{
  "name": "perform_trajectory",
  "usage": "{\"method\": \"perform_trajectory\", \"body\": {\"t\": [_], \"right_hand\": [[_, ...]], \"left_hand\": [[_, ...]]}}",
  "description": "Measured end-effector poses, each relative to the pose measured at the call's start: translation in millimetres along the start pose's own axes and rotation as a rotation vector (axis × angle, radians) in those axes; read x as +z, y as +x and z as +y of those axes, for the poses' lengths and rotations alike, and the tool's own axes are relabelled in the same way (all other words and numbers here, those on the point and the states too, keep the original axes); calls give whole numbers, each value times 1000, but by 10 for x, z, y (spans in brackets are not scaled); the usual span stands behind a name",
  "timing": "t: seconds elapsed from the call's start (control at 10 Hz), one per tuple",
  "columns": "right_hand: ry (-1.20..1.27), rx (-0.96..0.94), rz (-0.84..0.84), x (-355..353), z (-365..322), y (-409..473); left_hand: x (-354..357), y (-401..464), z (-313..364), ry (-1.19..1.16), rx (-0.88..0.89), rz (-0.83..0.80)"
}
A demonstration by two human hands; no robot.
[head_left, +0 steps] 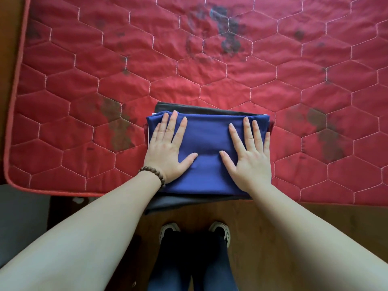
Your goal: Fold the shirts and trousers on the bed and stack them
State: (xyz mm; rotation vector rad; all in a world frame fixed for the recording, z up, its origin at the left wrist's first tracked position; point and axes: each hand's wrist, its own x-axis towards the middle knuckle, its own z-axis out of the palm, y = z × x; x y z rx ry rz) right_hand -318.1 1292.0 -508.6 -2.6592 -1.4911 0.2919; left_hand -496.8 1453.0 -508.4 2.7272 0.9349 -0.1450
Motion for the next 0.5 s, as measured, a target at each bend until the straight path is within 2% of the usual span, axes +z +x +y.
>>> {"method": "perform_trajectory", "body": {"t": [0.2,0.3,0.4,0.5], "right_hand": [[81,-24,74,106,42,14],[88,-16,2,25,44,39],[153,-26,-139,-160,32,62],[219,-35,-193,-494,60,63]], "left_hand": [[118,17,-71,-93,19,54],[25,35,-59,-92,8,-4],[-183,6,-16,-184,-11,-47],[-580,-37,23,-284,-50,-22]]}}
